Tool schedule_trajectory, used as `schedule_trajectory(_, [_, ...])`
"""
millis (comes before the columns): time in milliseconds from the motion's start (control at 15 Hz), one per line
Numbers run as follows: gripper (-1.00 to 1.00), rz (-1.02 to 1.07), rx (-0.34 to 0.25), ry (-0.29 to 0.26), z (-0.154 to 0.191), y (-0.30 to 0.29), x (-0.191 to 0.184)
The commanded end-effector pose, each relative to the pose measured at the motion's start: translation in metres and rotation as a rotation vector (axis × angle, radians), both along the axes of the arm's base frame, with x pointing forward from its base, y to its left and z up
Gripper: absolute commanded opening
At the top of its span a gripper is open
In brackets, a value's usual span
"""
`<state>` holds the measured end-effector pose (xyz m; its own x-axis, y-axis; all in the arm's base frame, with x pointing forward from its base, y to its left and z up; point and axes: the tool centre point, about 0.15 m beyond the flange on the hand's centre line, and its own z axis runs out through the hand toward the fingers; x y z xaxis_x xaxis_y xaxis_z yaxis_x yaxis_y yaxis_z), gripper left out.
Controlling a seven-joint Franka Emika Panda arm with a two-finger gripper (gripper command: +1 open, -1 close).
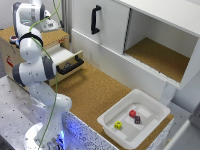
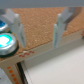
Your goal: Push the green button to turn on the green light
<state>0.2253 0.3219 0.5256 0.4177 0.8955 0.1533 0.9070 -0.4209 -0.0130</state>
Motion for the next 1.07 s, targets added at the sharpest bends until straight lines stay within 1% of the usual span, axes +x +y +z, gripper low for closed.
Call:
schedule_trajectory(0, [1.00, -0.130, 0.131, 0.003, -0.019, -0.069, 0.002])
schedule_trajectory(200, [1.00, -0.256, 0.158, 0.015, -0.034, -0.110, 0.002])
schedule_trajectory(267, [1.00, -0.290, 0.157, 0.028, -0.038, -0.122, 0.002])
schedule_trajectory(400, [1.00, -0.343, 0.157, 0.035, -0.044, -0.141, 0.003])
schedule_trajectory(1000, [1.00, -0.343, 0.157, 0.035, -0.044, -0.141, 0.003])
